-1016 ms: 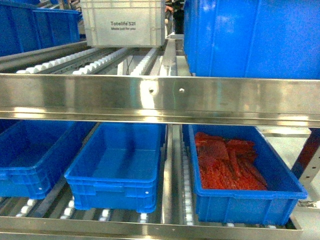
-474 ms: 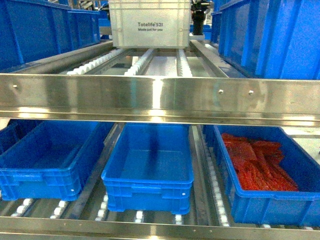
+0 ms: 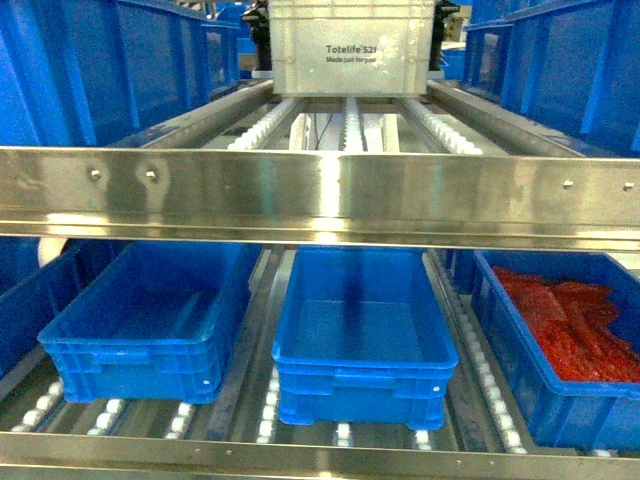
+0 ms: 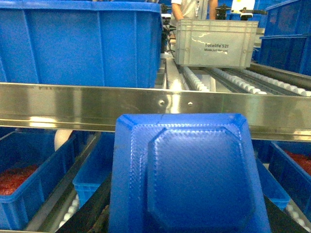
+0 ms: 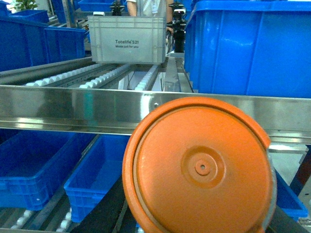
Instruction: Sort blue parts and orange caps into right shelf containers
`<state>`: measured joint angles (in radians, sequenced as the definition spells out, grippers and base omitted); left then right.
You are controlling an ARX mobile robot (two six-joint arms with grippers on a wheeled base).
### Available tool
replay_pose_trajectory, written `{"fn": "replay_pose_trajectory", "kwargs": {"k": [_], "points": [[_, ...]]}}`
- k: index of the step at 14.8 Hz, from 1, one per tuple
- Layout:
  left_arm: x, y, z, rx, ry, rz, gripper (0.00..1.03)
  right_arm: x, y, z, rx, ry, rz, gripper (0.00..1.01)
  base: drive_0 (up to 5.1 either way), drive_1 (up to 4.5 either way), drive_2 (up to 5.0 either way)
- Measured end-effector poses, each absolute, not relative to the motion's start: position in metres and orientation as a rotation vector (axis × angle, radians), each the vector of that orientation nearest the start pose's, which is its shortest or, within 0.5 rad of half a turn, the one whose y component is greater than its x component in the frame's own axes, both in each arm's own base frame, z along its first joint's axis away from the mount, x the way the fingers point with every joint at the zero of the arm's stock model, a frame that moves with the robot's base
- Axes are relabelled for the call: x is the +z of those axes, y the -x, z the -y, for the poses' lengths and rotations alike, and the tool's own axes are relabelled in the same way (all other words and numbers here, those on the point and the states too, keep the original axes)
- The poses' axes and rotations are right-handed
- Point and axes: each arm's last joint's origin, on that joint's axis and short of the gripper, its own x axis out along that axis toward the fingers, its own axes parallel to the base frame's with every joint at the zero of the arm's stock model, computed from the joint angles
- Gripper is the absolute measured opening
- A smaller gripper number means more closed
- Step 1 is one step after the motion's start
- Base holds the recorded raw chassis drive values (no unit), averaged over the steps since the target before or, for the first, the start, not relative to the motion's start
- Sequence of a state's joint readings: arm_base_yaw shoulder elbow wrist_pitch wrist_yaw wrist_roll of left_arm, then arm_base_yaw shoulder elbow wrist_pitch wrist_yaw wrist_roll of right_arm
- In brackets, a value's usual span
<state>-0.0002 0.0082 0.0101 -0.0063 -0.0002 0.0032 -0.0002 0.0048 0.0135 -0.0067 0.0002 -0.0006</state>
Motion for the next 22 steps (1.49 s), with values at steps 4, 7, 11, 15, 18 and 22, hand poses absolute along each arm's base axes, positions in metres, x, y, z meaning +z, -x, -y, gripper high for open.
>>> {"fn": "replay_pose_trajectory", "kwargs": {"k": [4, 7, 11, 15, 18, 22], "points": [[0.1656, -0.0976, 0.0000, 0.000, -0.003, -0.006, 0.44, 0.1670, -0.0972, 0.0000, 0.000, 0.001, 0.001, 0.42, -5.0, 2.48, 2.5], [0.1658, -0.0976, -0.0002, 0.006, -0.003, -0.004, 0.44, 0.1671, -0.0972, -0.0001, 0.003, 0.000, 0.003, 0.42, 0.0, 0.00, 0.0], [0.1657, -0.0976, 0.0000, 0.000, -0.003, -0.005, 0.44, 0.1670, -0.0972, -0.0001, 0.003, 0.001, 0.002, 0.42, 0.0, 0.00, 0.0], [0.1657, -0.0976, 0.0000, 0.000, -0.003, -0.005, 0.43, 0.1670, -0.0972, -0.0001, 0.003, 0.001, 0.002, 0.42, 0.0, 0.00, 0.0], [0.1657, -0.0976, 0.0000, 0.000, -0.003, -0.005, 0.43, 0.1670, -0.0972, -0.0001, 0.003, 0.001, 0.002, 0.42, 0.0, 0.00, 0.0], [0.1662, -0.0976, 0.0000, 0.000, -0.003, 0.000, 0.43, 0.1673, -0.0972, -0.0001, 0.003, 0.001, 0.005, 0.42, 0.0, 0.00, 0.0]]}}
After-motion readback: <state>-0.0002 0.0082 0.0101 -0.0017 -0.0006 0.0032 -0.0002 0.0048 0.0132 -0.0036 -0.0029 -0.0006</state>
